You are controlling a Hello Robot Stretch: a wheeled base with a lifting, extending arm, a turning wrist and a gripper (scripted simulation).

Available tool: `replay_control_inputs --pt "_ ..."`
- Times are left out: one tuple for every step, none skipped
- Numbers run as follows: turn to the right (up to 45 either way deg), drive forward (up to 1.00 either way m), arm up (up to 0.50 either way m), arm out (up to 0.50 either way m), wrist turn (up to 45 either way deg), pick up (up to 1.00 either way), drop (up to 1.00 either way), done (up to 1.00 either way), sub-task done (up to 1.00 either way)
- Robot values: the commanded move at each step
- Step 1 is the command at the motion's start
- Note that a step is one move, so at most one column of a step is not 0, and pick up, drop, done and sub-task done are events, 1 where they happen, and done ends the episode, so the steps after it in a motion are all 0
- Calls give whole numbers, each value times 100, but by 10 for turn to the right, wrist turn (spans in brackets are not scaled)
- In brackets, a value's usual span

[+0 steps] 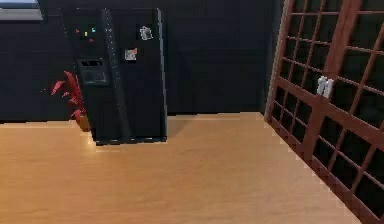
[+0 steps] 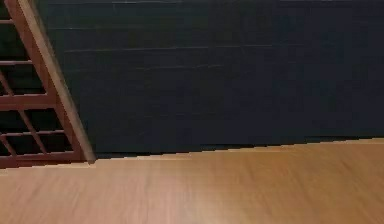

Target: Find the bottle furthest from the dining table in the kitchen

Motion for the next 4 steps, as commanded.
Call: replay_control_inputs --pt "-420 0 0 0 0 0 0 0 0" --pt "0 60 0 0 0 0 0 0 0" --pt "-450 0 0 0 0 0 0 0 0" --pt "-60 0 0 0 0 0 0 0 0"
